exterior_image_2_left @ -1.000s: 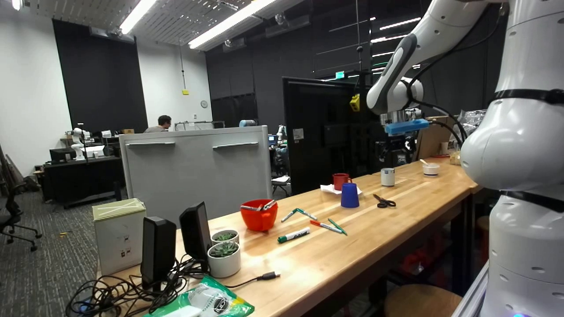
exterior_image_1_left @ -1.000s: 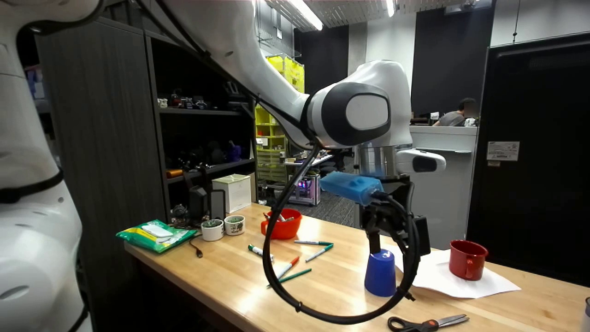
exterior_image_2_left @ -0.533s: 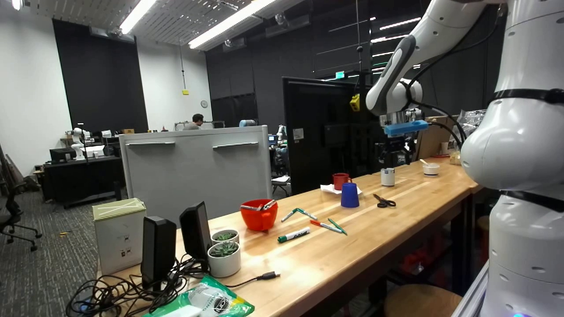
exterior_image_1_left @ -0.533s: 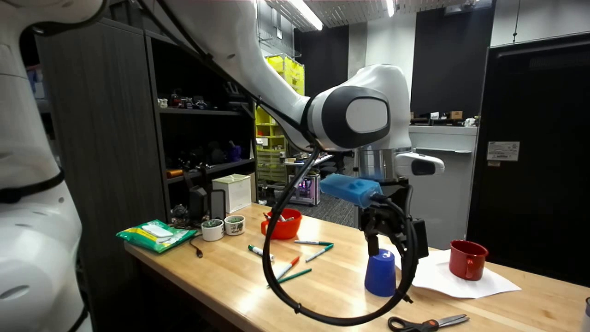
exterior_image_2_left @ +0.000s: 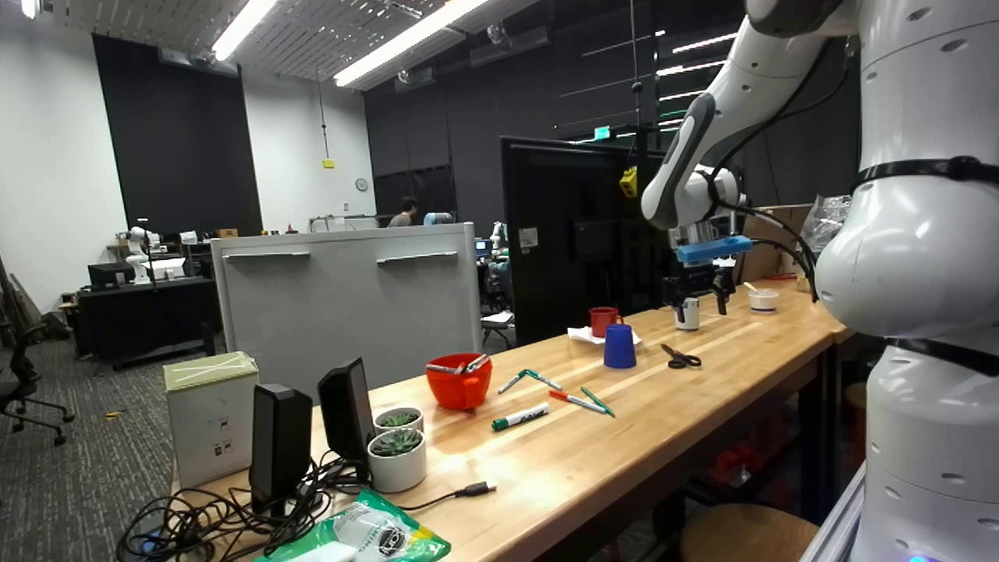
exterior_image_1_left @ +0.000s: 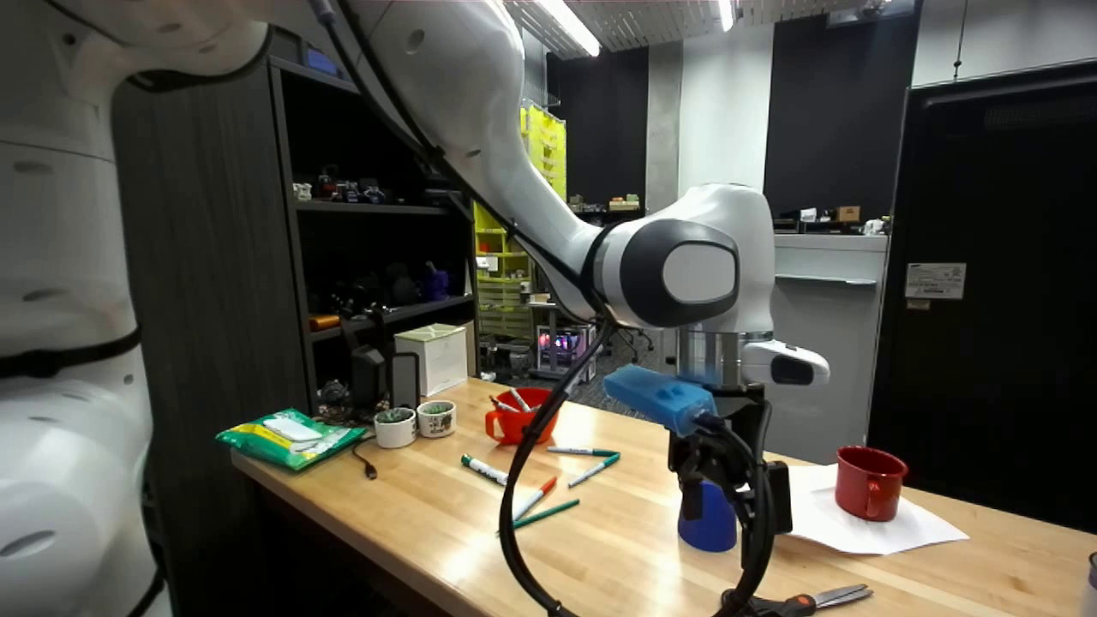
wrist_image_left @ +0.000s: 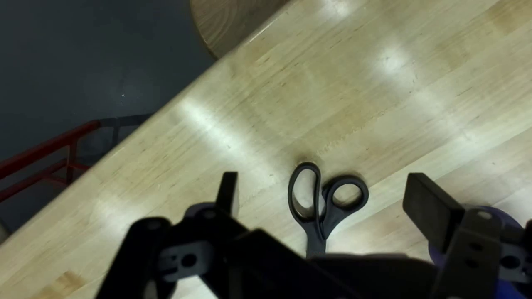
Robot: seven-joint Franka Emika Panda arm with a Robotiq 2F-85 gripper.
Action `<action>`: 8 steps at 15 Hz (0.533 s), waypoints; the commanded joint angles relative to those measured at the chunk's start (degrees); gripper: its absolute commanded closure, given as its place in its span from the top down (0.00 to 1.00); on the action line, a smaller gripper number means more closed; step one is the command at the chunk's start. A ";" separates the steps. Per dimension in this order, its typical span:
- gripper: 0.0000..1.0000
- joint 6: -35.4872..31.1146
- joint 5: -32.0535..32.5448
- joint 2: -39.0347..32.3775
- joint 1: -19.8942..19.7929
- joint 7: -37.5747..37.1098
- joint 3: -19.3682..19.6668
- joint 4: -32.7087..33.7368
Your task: Open and close the scissors
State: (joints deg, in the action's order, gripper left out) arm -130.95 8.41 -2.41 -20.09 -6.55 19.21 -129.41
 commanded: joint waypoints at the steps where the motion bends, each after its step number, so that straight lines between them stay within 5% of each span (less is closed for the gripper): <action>1: 1.00 0.16 -2.07 -4.01 -0.04 -0.51 0.45 3.05; 8: 1.00 -0.58 -5.98 -9.78 -0.38 0.54 0.50 7.08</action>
State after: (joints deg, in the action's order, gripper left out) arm -131.18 4.15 -9.96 -20.18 -6.63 19.60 -124.42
